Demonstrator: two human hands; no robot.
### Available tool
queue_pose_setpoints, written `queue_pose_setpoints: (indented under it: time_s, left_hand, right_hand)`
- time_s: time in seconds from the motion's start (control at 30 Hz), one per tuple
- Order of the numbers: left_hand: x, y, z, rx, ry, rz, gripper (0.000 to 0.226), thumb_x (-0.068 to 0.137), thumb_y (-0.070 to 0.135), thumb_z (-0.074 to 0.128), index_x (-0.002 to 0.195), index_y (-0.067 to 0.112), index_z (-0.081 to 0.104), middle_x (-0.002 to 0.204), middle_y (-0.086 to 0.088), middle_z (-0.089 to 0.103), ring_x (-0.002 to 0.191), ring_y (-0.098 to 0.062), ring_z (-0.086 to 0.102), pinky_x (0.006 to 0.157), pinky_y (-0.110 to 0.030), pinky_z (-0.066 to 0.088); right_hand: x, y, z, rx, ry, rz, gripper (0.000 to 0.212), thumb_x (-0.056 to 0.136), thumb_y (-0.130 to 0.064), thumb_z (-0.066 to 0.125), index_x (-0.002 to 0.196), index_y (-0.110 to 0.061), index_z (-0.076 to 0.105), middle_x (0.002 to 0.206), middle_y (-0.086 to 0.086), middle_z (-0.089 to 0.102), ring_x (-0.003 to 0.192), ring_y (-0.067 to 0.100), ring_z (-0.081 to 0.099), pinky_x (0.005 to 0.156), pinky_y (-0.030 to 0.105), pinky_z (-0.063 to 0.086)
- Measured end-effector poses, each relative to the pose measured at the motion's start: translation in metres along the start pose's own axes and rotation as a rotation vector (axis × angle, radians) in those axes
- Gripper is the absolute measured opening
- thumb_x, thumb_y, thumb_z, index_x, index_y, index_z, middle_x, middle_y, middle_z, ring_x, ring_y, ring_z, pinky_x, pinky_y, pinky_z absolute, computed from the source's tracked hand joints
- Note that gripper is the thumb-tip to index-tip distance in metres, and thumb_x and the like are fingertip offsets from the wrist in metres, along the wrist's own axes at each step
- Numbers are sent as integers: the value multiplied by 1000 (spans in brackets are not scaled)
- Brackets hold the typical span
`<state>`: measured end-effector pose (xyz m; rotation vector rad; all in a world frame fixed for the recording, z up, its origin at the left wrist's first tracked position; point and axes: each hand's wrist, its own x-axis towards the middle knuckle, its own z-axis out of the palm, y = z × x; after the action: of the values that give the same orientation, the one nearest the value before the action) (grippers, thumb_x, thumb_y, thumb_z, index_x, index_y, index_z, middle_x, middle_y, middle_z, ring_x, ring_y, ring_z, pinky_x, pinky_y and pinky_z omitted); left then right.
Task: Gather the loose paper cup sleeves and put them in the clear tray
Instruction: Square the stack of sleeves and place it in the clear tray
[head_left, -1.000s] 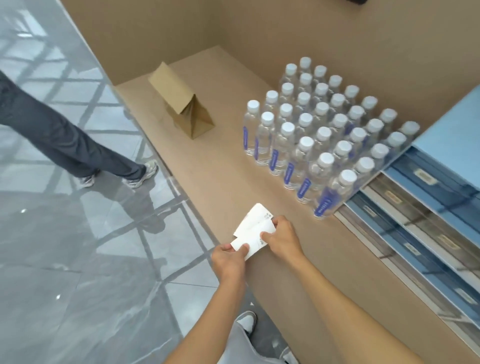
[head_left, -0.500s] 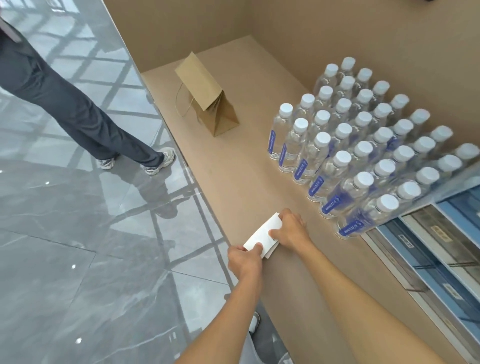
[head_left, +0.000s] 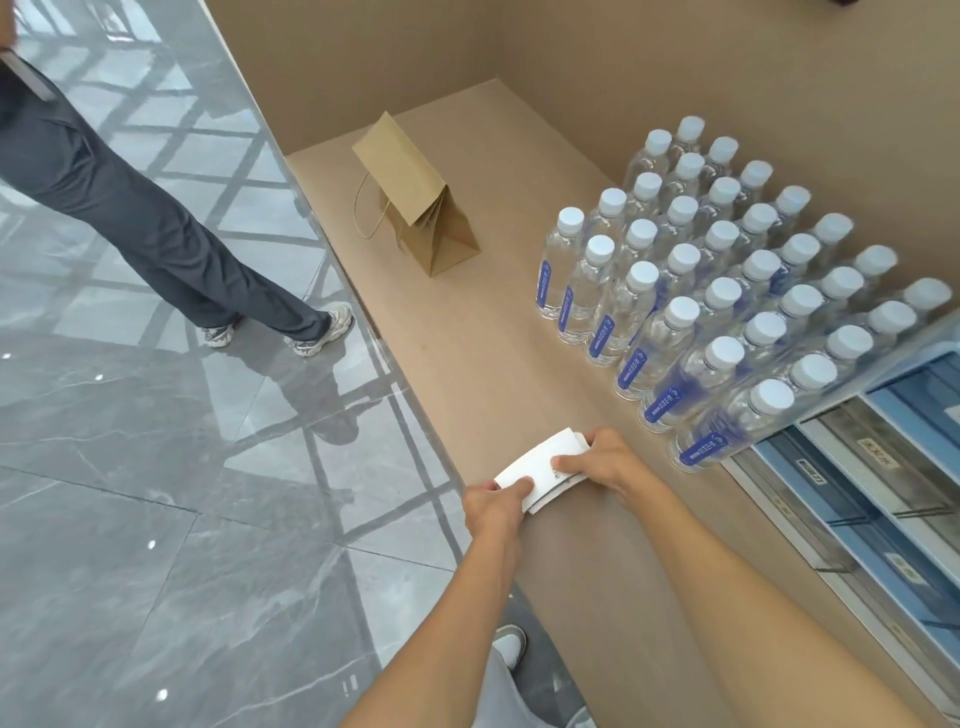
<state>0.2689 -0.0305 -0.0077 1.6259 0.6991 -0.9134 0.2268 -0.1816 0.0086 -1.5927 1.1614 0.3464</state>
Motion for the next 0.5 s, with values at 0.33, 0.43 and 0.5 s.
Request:
queue_pose_setpoints:
  time_s: [0.33, 0.43, 0.5]
  left_hand:
    - [-34, -27, 10, 224, -432, 129, 42, 66, 18, 82, 103, 2, 70, 94, -16, 79, 80, -30, 76, 79, -46, 62]
    - [-51, -47, 27, 371, -566, 178, 44, 67, 19, 83, 104, 2, 69, 99, -18, 78, 93, -36, 75, 87, -52, 59]
    - [-63, -63, 38, 437, -674, 192, 42, 71, 11, 84, 107, -1, 67, 102, -19, 77, 91, -34, 75, 90, -50, 57]
  right_hand:
    - [-65, 92, -40, 499, 100, -6, 44, 75, -4, 81, 114, -2, 62, 106, 14, 72, 92, 23, 70, 82, 32, 54]
    - [-99, 135, -57, 610, 175, -11, 40, 75, 0, 79, 111, -2, 63, 107, 16, 73, 94, 25, 70, 92, 37, 55]
    - [-123, 165, -65, 692, 220, -28, 34, 76, 5, 77, 106, -5, 65, 103, 13, 75, 87, 19, 72, 80, 28, 57]
